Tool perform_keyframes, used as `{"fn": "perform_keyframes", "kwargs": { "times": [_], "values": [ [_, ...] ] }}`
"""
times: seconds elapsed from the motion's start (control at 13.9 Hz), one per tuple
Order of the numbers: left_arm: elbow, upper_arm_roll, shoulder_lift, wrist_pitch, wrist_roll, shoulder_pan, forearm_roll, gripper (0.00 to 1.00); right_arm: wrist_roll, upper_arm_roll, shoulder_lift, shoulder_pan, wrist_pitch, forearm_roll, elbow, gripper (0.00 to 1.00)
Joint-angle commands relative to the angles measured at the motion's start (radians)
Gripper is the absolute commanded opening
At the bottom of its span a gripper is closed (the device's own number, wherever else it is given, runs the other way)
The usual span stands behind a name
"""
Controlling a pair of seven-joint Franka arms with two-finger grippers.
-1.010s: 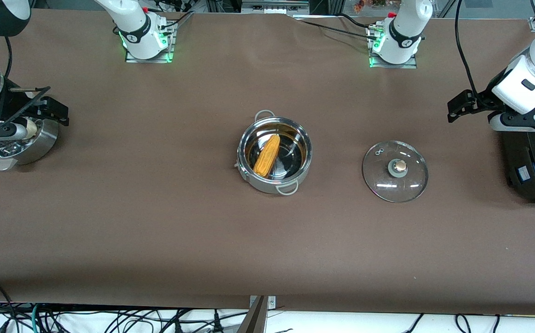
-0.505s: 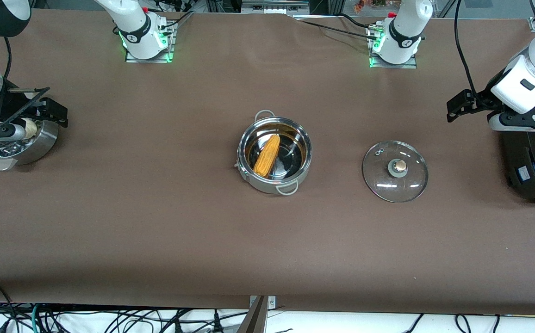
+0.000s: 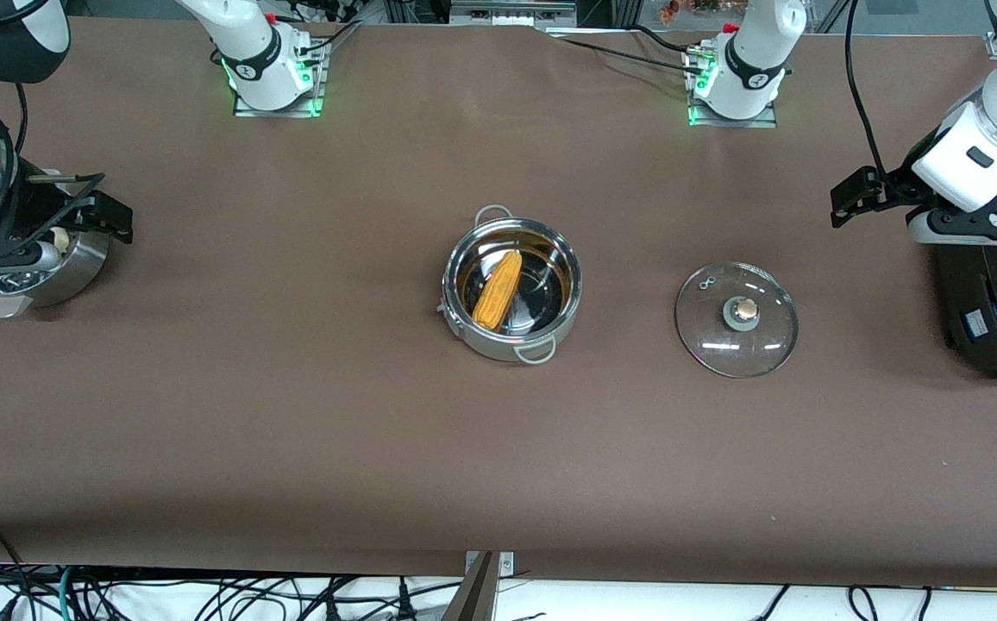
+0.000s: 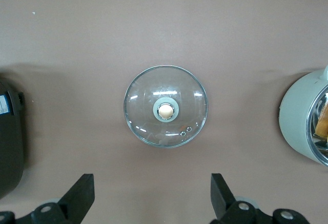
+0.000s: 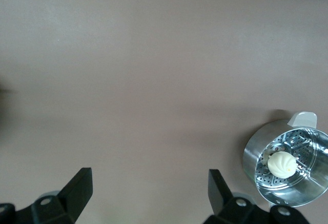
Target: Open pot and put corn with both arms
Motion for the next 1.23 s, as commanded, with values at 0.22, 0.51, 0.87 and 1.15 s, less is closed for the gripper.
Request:
{"fn": "perform_keyframes", "kwargs": {
  "times": [0.22, 0.51, 0.87, 1.15],
  "values": [
    [0.008, -0.003, -0.008, -0.032, -0.011, 0.0, 0.012, 1.0, 0.0, -0.005, 0.007, -0.019, -0.009, 0.028, 0.027, 1.0],
    [0.016, -0.005, -0.008, -0.047, -0.013, 0.0, 0.012, 1.0, -0.003, -0.002, 0.009, -0.01, -0.004, 0.019, 0.029, 1.0],
    [0.022, -0.003, -0.008, -0.061, -0.014, 0.003, 0.012, 1.0, 0.0, -0.005, 0.009, -0.016, -0.006, 0.026, 0.029, 1.0],
    [0.022, -0.005, -0.007, -0.061, -0.014, 0.001, 0.012, 1.0, 0.0, -0.005, 0.009, -0.016, -0.006, 0.026, 0.029, 1.0]
  ]
}}
